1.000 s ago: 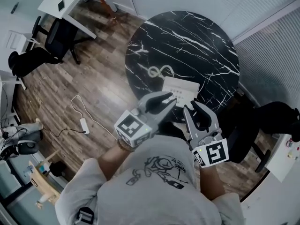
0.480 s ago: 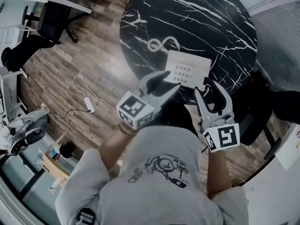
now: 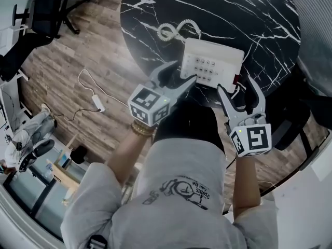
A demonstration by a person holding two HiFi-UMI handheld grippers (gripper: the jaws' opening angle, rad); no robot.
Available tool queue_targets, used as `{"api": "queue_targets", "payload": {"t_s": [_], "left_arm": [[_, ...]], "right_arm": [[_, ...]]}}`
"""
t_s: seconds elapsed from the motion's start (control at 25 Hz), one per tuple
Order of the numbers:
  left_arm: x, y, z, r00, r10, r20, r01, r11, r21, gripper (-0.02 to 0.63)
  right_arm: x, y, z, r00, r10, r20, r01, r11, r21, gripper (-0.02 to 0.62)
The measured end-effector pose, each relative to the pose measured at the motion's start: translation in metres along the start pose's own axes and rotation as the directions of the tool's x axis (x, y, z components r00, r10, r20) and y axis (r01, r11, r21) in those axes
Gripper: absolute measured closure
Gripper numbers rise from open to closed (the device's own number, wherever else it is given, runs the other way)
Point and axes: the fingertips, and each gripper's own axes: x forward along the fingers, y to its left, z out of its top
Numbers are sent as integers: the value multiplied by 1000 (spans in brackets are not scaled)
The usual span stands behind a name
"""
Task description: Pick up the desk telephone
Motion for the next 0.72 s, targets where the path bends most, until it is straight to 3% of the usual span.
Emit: {"api": "queue_targets", "payload": {"t_s": [0.44,0.72], "left_arm": [[56,48,-69,993,34,-114,-41,997,-59,248],[73,53,-78,993,48,-110,-55,996,-63,218]], "right_arm": [[43,-44,-82,991,-44,-124,55,994,89,187],[61,-58,-114,988,-24,-150,47,987,151,176]]}}
